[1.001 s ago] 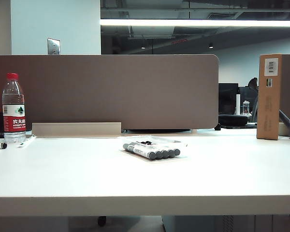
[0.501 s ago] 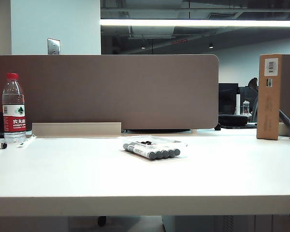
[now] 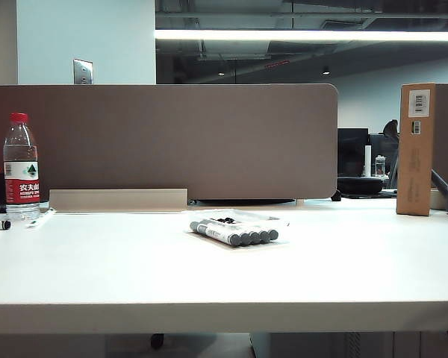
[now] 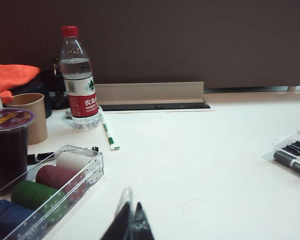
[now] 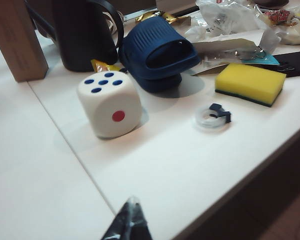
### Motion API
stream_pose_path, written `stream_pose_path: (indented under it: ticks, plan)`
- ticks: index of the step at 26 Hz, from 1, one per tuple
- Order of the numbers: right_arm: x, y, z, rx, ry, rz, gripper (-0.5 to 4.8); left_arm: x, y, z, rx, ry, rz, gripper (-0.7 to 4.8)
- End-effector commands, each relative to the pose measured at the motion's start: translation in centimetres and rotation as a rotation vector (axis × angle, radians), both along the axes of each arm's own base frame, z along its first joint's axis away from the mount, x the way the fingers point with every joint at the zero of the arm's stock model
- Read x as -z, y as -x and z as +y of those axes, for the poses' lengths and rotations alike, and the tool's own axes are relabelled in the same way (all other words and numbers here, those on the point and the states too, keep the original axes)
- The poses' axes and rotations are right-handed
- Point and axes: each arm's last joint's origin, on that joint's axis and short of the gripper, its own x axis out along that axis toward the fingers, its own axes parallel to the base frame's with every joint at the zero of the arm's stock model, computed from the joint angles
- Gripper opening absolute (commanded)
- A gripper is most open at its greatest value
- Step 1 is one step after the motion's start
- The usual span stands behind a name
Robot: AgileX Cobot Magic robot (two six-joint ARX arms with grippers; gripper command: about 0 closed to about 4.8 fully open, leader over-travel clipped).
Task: Pick up the markers scattered on the table and put them into the packaging box, making sure the markers fit the shape of the box's grooves.
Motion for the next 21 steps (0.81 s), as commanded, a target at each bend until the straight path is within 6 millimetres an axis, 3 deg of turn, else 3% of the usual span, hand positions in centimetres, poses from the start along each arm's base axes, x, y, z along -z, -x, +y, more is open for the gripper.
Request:
stream_pose_path:
  ticks: [1,14,21]
  plan:
    - [0.7,-1.0,0.3,-0.162,0.075,-0.026,-0.06,-0.2,0.0,0.0,0.004,0.0,-0.01,-0.05]
    - [3.7,-2.7,1.3,-0.541,0.122,-0.147,-0.06,-0.2,0.0,0.0,0.004,0.0,-0.01,-0.05]
    - [3.8,-2.8,1.7,-0.639,0.109,-0.16,-0.06,-0.2,0.0,0.0,0.004,0.0,-0.01,-0.05]
